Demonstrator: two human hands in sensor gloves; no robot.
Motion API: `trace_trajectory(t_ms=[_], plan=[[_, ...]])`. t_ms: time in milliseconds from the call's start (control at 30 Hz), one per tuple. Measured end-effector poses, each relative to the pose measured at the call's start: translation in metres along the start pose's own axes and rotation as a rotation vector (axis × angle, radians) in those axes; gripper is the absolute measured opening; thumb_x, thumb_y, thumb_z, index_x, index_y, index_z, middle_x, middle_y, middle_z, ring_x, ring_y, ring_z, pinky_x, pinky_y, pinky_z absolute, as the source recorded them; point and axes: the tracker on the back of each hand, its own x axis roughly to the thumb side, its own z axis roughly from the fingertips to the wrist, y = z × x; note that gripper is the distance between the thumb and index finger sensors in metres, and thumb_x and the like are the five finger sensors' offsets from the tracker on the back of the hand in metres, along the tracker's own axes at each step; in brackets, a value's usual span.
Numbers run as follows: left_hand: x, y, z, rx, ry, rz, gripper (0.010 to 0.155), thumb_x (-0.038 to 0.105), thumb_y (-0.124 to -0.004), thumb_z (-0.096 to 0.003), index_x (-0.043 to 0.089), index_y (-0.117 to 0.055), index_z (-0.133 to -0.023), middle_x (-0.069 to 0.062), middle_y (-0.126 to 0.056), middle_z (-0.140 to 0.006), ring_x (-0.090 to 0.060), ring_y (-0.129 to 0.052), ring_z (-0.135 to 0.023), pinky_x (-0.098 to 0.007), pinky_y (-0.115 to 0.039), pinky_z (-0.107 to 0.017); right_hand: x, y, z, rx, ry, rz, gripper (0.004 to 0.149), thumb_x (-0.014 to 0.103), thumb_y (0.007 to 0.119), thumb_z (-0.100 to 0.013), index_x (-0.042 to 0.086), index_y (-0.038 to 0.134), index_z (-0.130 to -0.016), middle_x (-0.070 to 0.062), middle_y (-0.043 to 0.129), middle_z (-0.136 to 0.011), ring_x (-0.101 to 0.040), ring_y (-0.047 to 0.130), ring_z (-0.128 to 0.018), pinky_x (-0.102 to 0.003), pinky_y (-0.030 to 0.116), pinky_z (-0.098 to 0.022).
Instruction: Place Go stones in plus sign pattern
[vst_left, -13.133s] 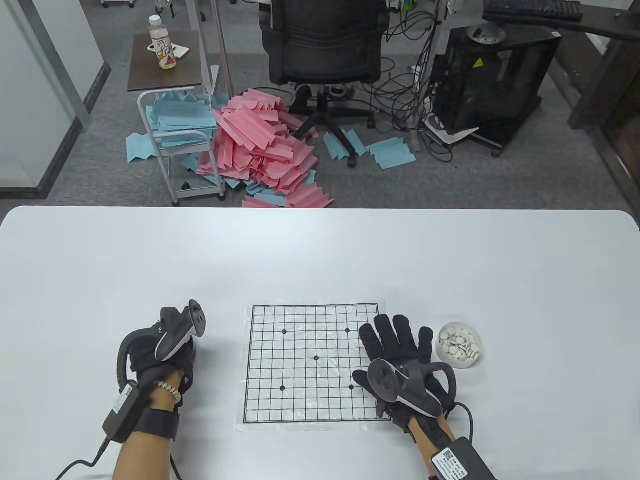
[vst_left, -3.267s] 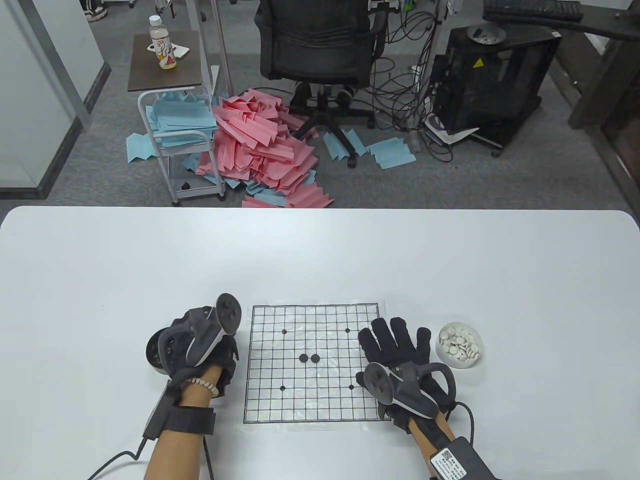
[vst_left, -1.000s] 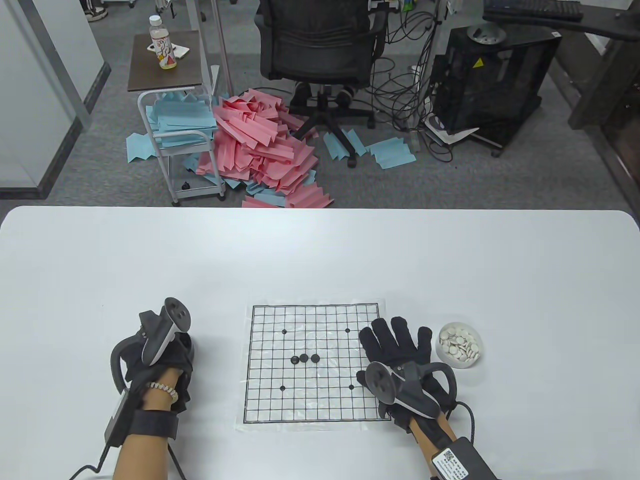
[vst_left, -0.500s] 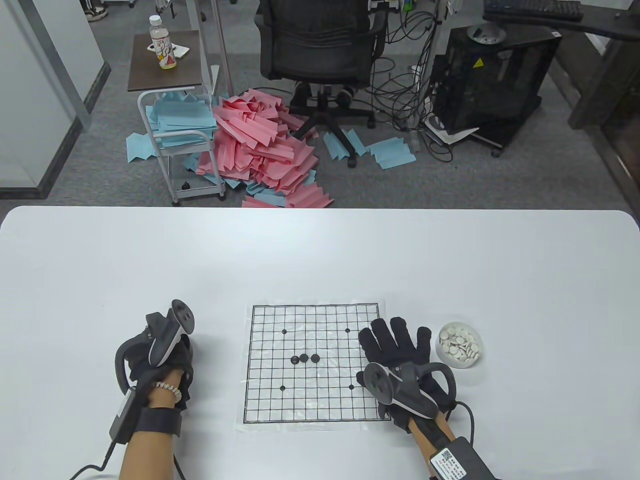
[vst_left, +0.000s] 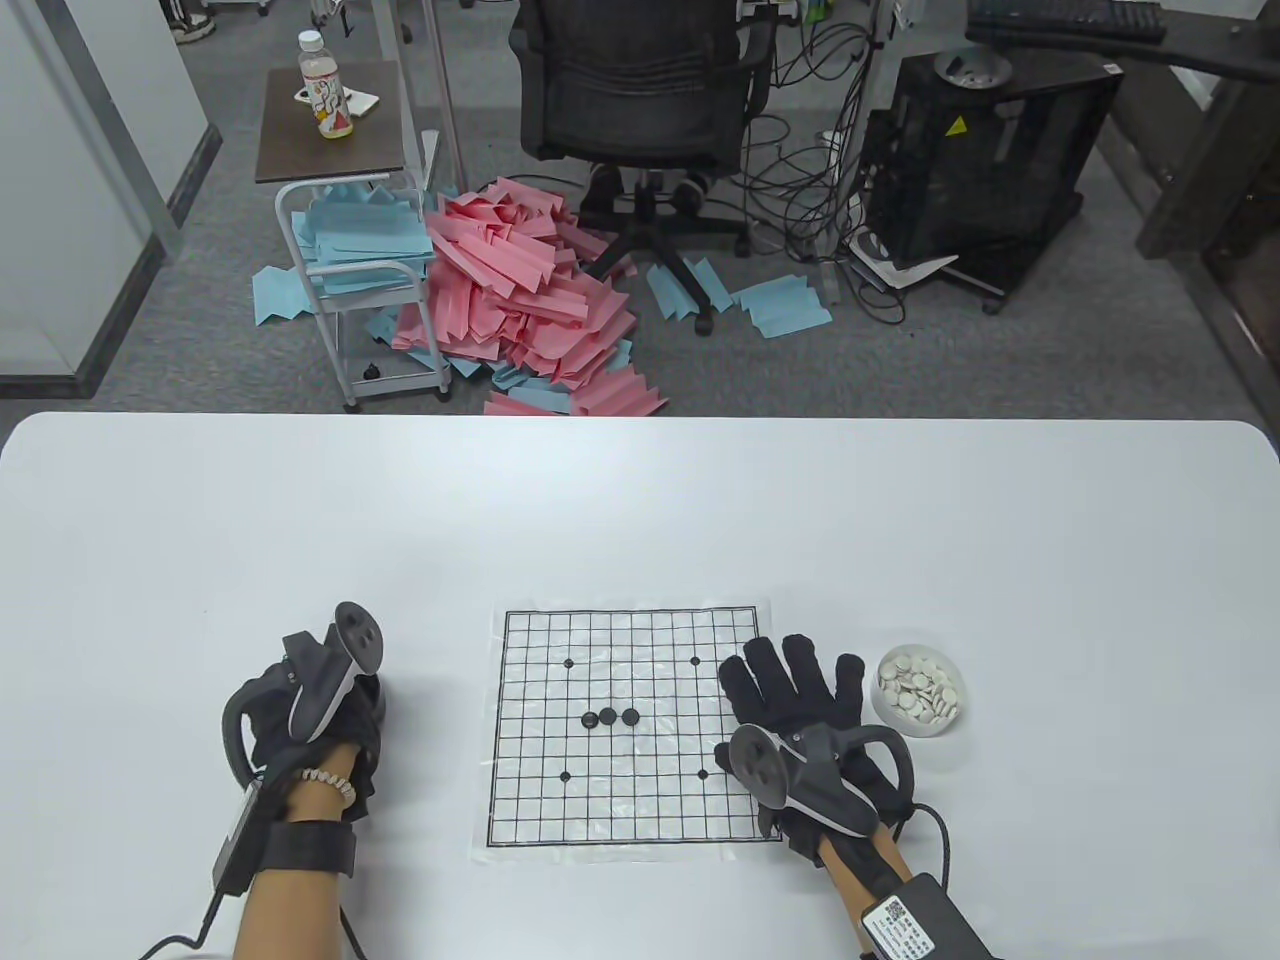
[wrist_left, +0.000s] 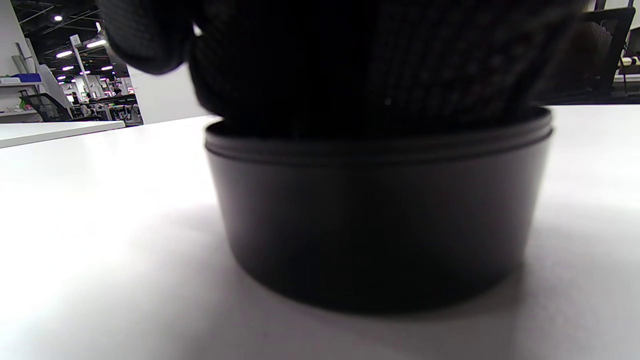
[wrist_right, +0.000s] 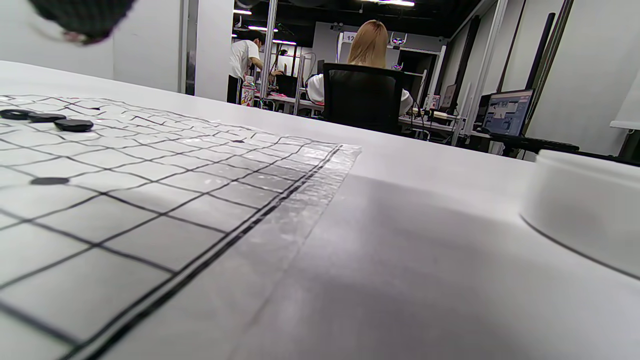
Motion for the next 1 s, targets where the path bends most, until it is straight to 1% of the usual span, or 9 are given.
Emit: trace_trajectory(t_ms=[200, 367, 467, 600, 733, 800, 900, 1000], plan=[[-0.002, 0.004, 0.001, -0.005, -0.004, 0.021, 0.041, 0.036, -0.102, -0.0283, 0.034, -0.097, -0.069, 0.006, -0.103, -0.07, -0.021, -0.099, -0.05, -0.057, -0.071, -0.061, -0.001, 0.0, 0.0, 0.0, 0.002, -0.001, 0.081, 0.062, 0.075, -0.039, 0.038, 0.04, -0.109, 0.003, 0.036, -0.12, -0.038, 0.036, -0.116, -0.074, 0.03, -0.076], [-0.003, 0.003, 0.0, -0.008, -0.001, 0.024, 0.039, 0.037, -0.097, -0.0321, 0.032, -0.099, -0.071, 0.004, -0.104, -0.072, -0.023, -0.099, -0.051, -0.057, -0.07, -0.061, -0.001, 0.001, 0.0, -0.001, 0.003, -0.002, 0.081, 0.062, 0.075, -0.04, 0.038, 0.041, -0.109, 0.003, 0.036, -0.12, -0.038, 0.036, -0.116, -0.074, 0.03, -0.076], [-0.001, 0.006, 0.001, 0.007, 0.003, 0.018, 0.04, 0.036, -0.094, -0.034, 0.03, -0.098, -0.074, 0.002, -0.103, -0.074, -0.024, -0.099, -0.052, -0.058, -0.069, -0.061, -0.001, 0.001, -0.001, -0.002, 0.001, -0.002, 0.081, 0.062, 0.075, -0.039, 0.038, 0.041, -0.109, 0.003, 0.036, -0.12, -0.038, 0.036, -0.116, -0.074, 0.03, -0.076], [0.009, 0.018, 0.009, 0.067, -0.025, -0.001, 0.041, 0.034, -0.092, -0.0354, 0.028, -0.096, -0.076, 0.001, -0.102, -0.074, -0.025, -0.098, -0.051, -0.058, -0.069, -0.06, 0.0, 0.001, -0.001, -0.001, 0.001, -0.001, 0.081, 0.062, 0.075, -0.039, 0.038, 0.041, -0.109, 0.003, 0.036, -0.12, -0.038, 0.036, -0.116, -0.074, 0.03, -0.076], [0.035, 0.035, 0.024, 0.142, -0.141, 0.018, 0.041, 0.036, -0.093, -0.0342, 0.029, -0.097, -0.074, 0.002, -0.103, -0.072, -0.023, -0.099, -0.05, -0.058, -0.071, -0.059, 0.0, 0.001, 0.0, -0.001, 0.001, 0.0, 0.081, 0.062, 0.075, -0.04, 0.038, 0.041, -0.109, 0.003, 0.036, -0.12, -0.038, 0.036, -0.116, -0.074, 0.03, -0.076], [0.049, 0.042, 0.033, 0.159, -0.191, 0.043, 0.041, 0.036, -0.093, -0.0338, 0.029, -0.097, -0.074, 0.002, -0.103, -0.072, -0.023, -0.099, -0.049, -0.058, -0.071, -0.058, 0.0, 0.001, 0.0, -0.002, 0.001, 0.0, 0.081, 0.062, 0.075, -0.039, 0.038, 0.041, -0.109, 0.002, 0.036, -0.12, -0.038, 0.036, -0.116, -0.074, 0.03, -0.076], [0.078, 0.048, 0.05, 0.174, -0.291, 0.063, 0.041, 0.037, -0.094, -0.0331, 0.029, -0.096, -0.073, 0.003, -0.103, -0.071, -0.023, -0.099, -0.049, -0.058, -0.071, -0.058, -0.001, 0.001, 0.0, -0.003, 0.002, -0.001, 0.081, 0.062, 0.075, -0.039, 0.038, 0.041, -0.109, 0.003, 0.036, -0.12, -0.038, 0.036, -0.116, -0.074, 0.03, -0.076], [0.103, 0.05, 0.065, 0.165, -0.374, 0.095, 0.041, 0.037, -0.094, -0.0324, 0.029, -0.097, -0.072, 0.004, -0.103, -0.07, -0.023, -0.099, -0.049, -0.058, -0.071, -0.058, -0.001, 0.001, 0.0, -0.004, 0.003, -0.003, 0.08, 0.062, 0.075, -0.04, 0.038, 0.041, -0.109, 0.003, 0.036, -0.12, -0.038, 0.036, -0.116, -0.074, 0.03, -0.076]])
